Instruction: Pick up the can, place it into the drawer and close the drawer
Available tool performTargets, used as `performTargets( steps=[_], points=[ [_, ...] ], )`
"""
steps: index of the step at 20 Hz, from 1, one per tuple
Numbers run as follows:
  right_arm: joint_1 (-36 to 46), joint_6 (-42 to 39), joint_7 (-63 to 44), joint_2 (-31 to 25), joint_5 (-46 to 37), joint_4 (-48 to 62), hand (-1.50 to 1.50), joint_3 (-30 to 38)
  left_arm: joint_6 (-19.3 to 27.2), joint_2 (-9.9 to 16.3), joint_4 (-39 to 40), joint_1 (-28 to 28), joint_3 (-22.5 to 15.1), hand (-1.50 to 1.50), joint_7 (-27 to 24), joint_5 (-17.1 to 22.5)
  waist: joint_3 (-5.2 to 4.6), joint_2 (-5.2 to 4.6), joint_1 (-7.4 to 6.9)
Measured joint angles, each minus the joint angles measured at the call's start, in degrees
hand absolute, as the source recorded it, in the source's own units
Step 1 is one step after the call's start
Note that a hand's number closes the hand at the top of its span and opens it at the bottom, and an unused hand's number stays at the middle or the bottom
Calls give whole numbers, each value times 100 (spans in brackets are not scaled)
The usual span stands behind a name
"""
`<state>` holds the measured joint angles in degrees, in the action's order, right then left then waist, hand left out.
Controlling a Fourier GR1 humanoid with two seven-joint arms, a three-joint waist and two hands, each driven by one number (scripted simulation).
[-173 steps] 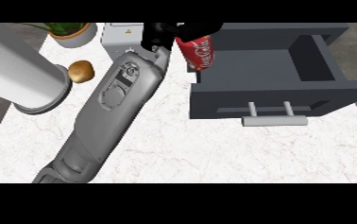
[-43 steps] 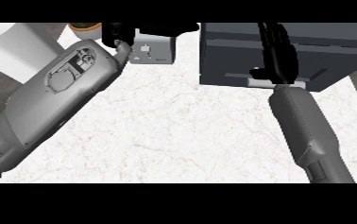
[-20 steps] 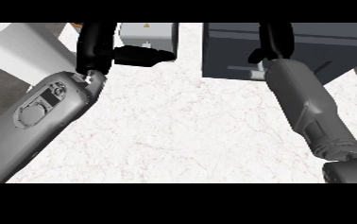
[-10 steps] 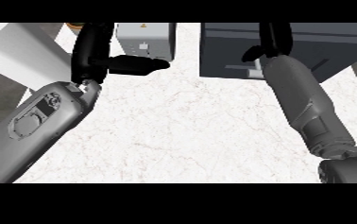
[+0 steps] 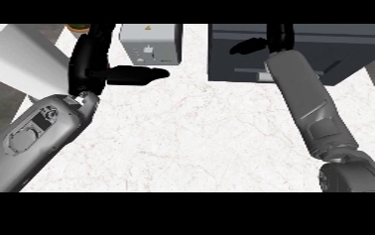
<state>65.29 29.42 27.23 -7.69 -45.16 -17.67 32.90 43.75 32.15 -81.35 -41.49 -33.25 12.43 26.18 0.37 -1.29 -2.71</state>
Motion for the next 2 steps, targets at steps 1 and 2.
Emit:
performTargets(
  steps=[1,2],
  points=[
    [40,-118,37,-17,111,5,-150,86,-36,46,-8,48,62,-150,-17,17,3,-9,5],
    [66,-153,83,1,202,12,-150,158,11,3,-57,101,38,-150,-29,-25,0,-6,1]
  ],
)
